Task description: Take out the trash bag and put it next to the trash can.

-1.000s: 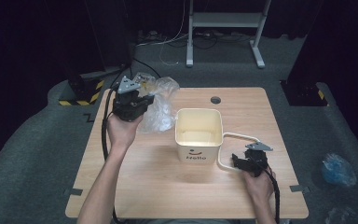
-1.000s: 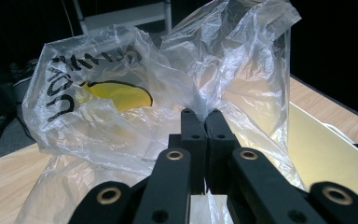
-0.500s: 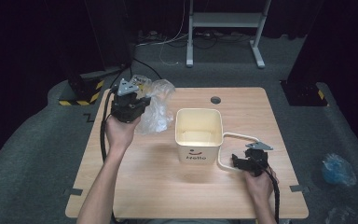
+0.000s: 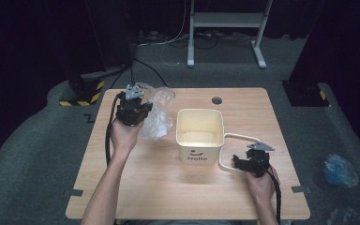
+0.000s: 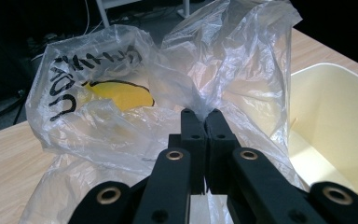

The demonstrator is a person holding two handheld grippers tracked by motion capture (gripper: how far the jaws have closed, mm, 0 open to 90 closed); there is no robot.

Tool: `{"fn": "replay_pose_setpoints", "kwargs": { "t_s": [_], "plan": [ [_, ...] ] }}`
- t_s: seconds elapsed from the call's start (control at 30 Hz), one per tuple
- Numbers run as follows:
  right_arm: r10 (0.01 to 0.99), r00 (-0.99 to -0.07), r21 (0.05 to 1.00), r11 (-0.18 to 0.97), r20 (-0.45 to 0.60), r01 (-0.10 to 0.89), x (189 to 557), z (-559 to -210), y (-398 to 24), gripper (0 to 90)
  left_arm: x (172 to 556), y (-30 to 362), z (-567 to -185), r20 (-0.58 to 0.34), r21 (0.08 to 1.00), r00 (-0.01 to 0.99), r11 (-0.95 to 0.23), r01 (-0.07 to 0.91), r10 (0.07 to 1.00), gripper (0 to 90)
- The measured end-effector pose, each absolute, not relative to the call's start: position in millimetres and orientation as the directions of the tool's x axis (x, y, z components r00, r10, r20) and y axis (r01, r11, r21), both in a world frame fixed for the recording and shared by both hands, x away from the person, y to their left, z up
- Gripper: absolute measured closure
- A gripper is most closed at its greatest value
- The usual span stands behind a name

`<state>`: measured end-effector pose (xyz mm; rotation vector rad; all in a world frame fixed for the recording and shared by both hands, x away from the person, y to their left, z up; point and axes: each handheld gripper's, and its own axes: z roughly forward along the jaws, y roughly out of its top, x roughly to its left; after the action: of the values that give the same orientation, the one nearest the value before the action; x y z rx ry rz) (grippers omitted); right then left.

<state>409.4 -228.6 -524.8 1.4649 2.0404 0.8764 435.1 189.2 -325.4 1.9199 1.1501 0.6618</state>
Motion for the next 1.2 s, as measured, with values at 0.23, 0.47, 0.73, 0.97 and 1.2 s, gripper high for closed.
{"fn": "replay_pose_setpoints", "kwargs": {
  "t_s": [0.23,0.47,0.73,0.97,1.2],
  "plan": [
    [0.949,-0.315,0.732,0.223,-0.012,0.644,409,-525,-229,15.0,441,188,-337,0.048,0.816,0.444,-0.291,0.499,0.895,87.5],
    [0.949,-0.314,0.732,0.223,-0.013,0.644,409,-525,-229,15.0,446,185,-350,0.058,0.796,0.440,-0.307,0.521,0.896,87.2],
    [0.949,-0.314,0.732,0.223,-0.013,0.644,409,-525,-229,15.0,451,184,-367,0.058,0.779,0.436,-0.314,0.543,0.898,86.1],
    [0.949,-0.314,0.732,0.223,-0.014,0.644,409,-525,-229,15.0,455,185,-375,0.060,0.768,0.426,-0.315,0.558,0.903,84.6],
    [0.949,-0.314,0.732,0.223,-0.013,0.644,409,-525,-229,15.0,457,186,-383,0.044,0.757,0.425,-0.308,0.576,0.904,77.0]
  ]
}}
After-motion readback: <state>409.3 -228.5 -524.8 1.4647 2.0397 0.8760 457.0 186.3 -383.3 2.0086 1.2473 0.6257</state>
